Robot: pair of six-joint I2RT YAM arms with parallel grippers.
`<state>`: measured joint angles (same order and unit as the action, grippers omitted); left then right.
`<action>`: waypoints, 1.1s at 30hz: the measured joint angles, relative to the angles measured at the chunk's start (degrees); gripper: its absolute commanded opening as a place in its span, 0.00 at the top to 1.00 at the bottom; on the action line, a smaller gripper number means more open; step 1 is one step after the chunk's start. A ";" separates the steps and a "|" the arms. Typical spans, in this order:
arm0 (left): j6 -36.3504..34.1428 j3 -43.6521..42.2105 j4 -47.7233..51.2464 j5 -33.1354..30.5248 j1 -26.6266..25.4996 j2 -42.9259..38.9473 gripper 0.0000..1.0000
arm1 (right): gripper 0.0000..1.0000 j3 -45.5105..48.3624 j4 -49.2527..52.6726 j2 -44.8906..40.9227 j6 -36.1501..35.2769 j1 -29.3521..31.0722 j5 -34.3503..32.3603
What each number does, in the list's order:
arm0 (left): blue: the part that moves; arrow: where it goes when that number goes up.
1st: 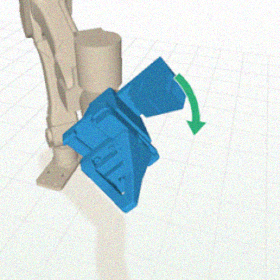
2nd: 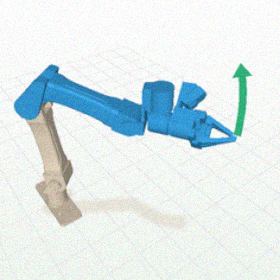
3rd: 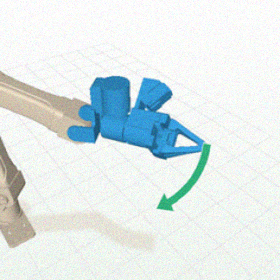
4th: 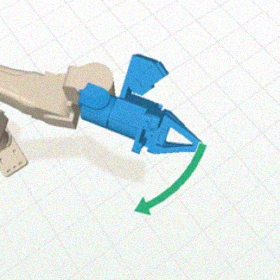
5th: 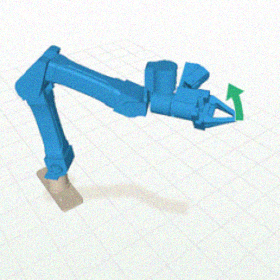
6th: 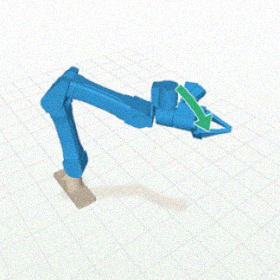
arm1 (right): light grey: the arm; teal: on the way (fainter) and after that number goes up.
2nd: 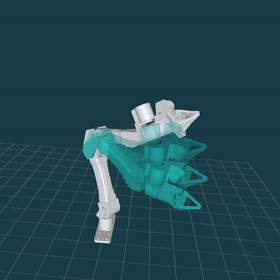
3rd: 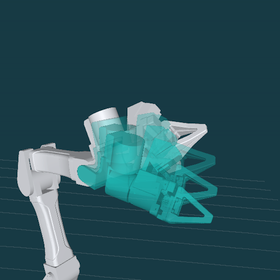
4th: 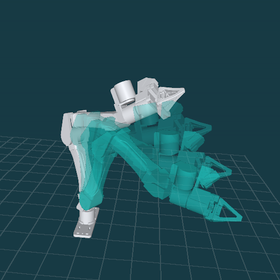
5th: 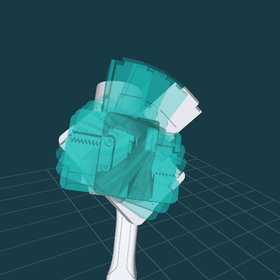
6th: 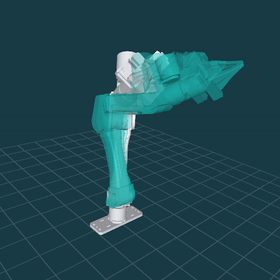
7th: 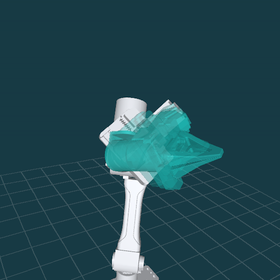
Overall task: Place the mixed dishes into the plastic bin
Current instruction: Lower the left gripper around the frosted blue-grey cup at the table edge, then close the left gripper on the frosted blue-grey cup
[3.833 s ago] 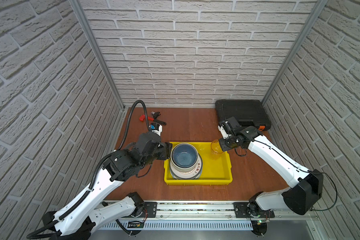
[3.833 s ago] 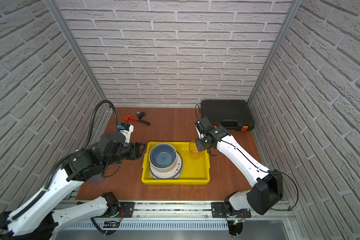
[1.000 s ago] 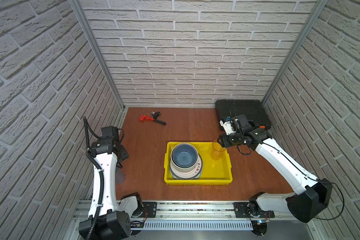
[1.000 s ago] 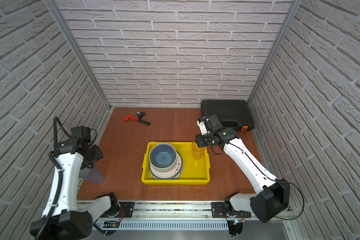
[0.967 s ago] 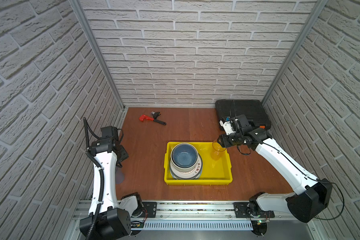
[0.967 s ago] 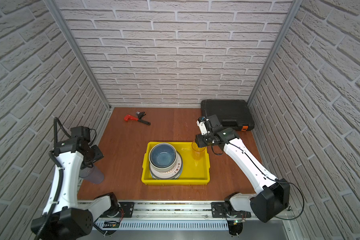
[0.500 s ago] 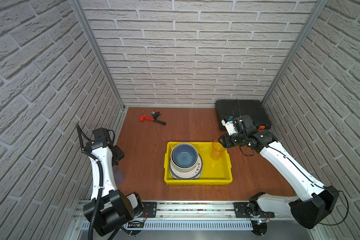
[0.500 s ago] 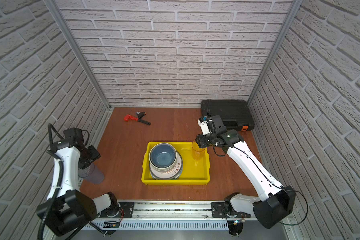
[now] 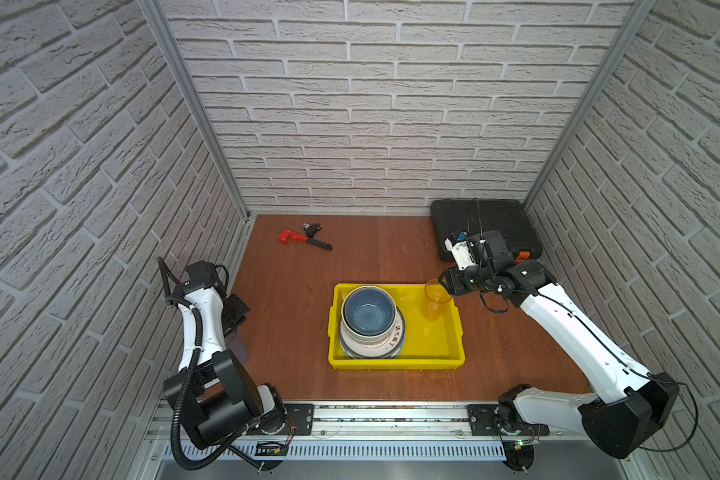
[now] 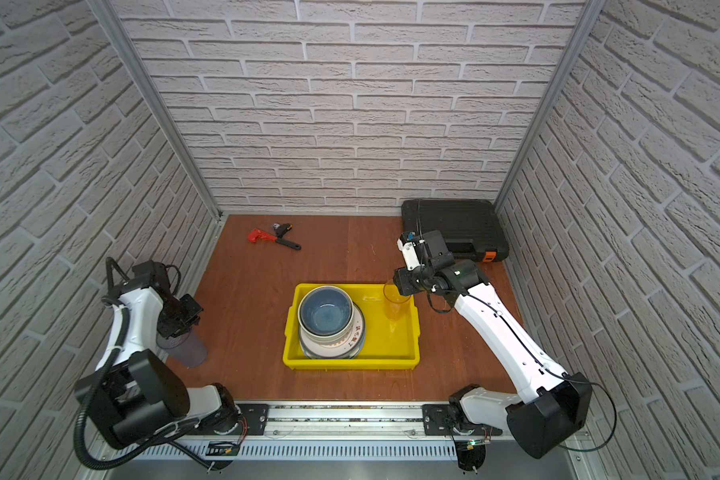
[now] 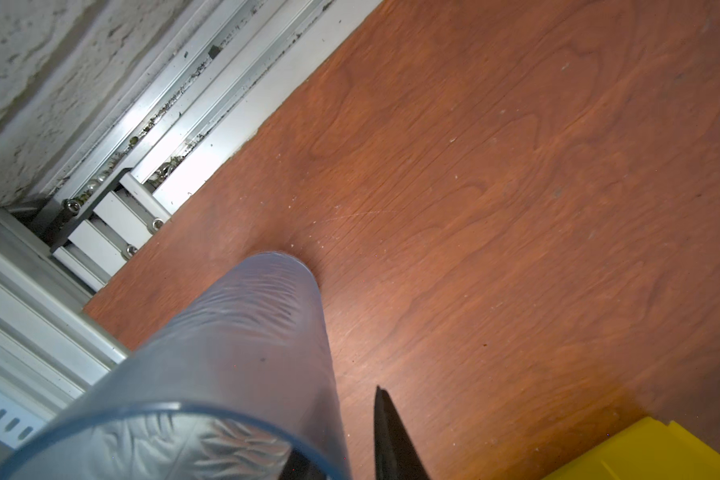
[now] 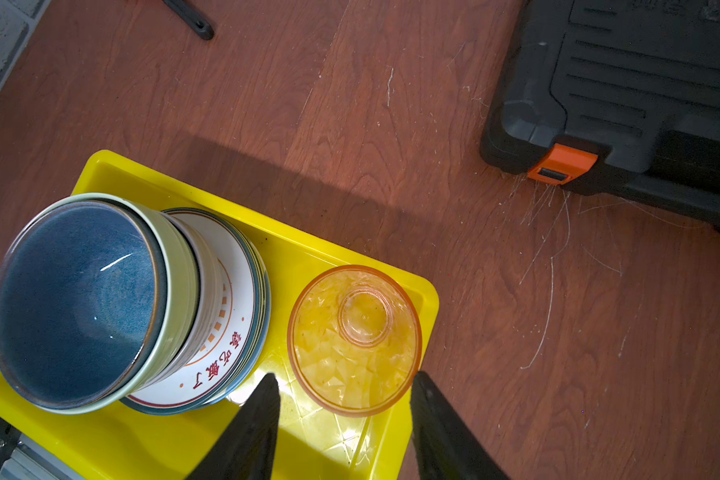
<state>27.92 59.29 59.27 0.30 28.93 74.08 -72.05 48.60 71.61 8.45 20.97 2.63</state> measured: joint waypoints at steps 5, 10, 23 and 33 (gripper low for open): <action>-0.48 -0.02 -0.92 1.36 -1.42 -0.90 1.00 | 0.47 0.00 -0.07 0.20 0.20 0.00 0.37; -1.36 0.04 -0.83 2.64 -7.69 -1.40 1.00 | 0.48 0.00 -0.07 0.31 0.31 0.00 1.25; -5.11 2.78 -0.83 7.04 -28.00 0.50 1.00 | 0.49 0.48 -1.22 0.46 1.46 0.00 3.28; -5.09 7.69 -0.35 4.61 -39.71 8.46 0.91 | 0.49 0.87 -1.33 0.61 2.25 0.00 3.21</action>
<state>22.83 66.98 58.92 4.91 -10.79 82.54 -71.18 47.27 72.23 10.70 20.97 5.85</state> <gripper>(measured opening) 0.086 0.511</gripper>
